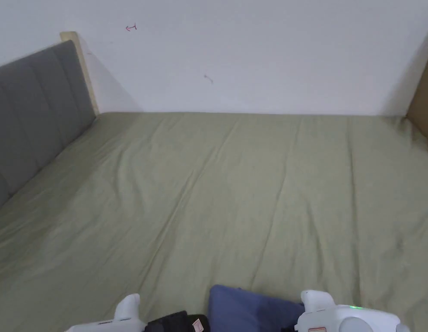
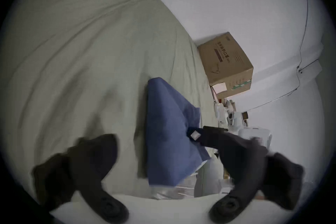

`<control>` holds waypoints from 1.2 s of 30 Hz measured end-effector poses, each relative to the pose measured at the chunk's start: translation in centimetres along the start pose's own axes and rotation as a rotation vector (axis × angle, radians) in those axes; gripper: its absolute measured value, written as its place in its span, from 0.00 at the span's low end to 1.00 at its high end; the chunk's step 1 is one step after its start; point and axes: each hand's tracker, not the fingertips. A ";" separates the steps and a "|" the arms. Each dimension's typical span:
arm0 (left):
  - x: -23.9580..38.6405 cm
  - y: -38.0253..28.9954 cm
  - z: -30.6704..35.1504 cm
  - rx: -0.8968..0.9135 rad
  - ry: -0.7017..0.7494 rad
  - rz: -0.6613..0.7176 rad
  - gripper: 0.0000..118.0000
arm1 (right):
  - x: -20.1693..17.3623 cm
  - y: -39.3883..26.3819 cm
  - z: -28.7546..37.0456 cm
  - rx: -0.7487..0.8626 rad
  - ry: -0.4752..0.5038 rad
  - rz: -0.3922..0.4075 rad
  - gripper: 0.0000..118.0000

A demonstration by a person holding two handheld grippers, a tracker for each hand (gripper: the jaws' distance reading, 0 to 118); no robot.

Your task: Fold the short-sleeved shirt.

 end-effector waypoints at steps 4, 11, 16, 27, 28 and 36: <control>-1.3 1.7 -4.3 -0.044 -0.036 0.108 0.98 | -0.5 -0.2 0.1 0.011 -0.014 0.013 0.01; -1.7 1.9 -9.2 -0.242 -0.235 0.201 0.82 | 0.3 -0.2 0.2 0.017 0.020 0.002 0.01; -1.1 1.1 -10.9 -0.298 -0.008 0.029 0.26 | 1.0 0.0 0.5 0.010 0.034 -0.028 0.01; 0.5 7.5 -2.8 -0.338 0.144 -0.255 0.26 | 0.2 1.1 4.8 0.114 0.057 0.009 0.01; -0.2 8.7 -1.0 -0.332 0.204 -0.275 0.26 | 0.3 1.2 4.9 0.119 0.052 0.004 0.01; -6.4 17.9 10.6 -0.349 0.841 -0.355 0.26 | 1.1 1.5 4.1 0.141 -0.017 -0.029 0.01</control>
